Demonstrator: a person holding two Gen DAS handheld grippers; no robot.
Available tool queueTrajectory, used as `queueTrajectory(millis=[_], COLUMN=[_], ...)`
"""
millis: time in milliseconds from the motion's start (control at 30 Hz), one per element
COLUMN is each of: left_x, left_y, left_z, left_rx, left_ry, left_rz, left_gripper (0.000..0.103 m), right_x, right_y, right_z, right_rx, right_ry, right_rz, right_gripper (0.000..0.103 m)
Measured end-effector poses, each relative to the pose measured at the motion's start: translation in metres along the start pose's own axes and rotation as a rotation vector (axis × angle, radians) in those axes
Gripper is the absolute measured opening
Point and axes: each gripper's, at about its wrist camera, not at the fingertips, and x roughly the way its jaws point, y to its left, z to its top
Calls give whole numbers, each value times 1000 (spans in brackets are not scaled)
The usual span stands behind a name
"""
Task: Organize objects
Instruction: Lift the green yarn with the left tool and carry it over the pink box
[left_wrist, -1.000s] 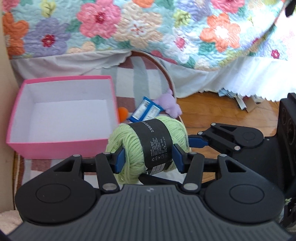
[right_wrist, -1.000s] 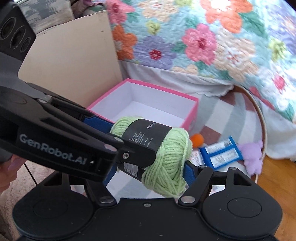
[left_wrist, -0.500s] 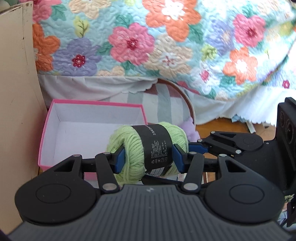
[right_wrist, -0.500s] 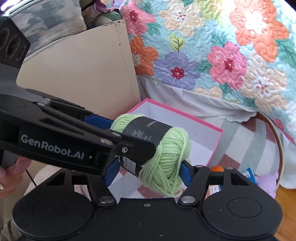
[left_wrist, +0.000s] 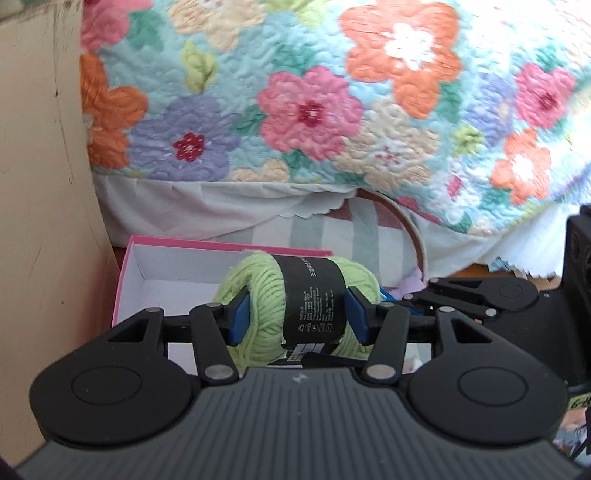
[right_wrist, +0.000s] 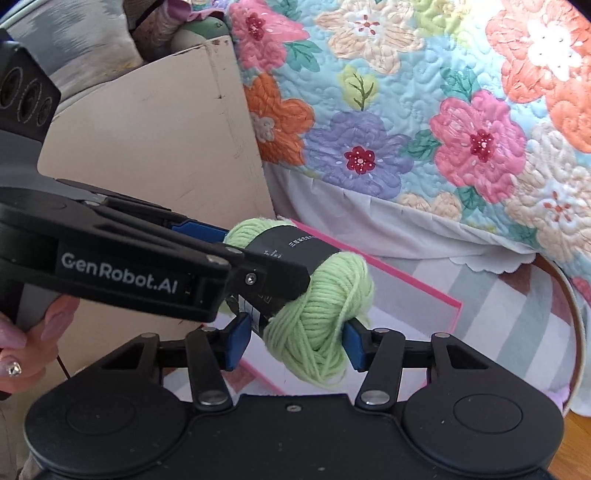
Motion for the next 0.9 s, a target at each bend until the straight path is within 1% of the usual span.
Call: queueTrajectory(millis=[200,333,433,533,633,733,767,900], left_x=[44,72,82,90,100,111,114,128], left_y=[27,34,37,47,59,69,70,74], left_z=[3,-2,-4,-6,-10,-14,-16,-23], left_rx=[-54,-59,-45,-61,-74,-85,-78,-56], left_ry=[14,21,22,6,14,19,18,29], left_rz=[19,39,77,99,101,90,90,105], left_gripper=[51,51,51,51,52,52,52,52], right_x=[45,72,86,100,113,124,127,144], right_y=[-15,-31,-39,-40,-44,-46,-46,-49], right_z=[5,3,4,6,3,0,0,-2], right_rx=[0,29,39,36,64,53,58,36], right_ry=[18,40,41,35,37,38,101,140], right_rz=[-8,-16,8,12,41,39,28,25], right_gripper=[54,54,54,54,54,53,53,53])
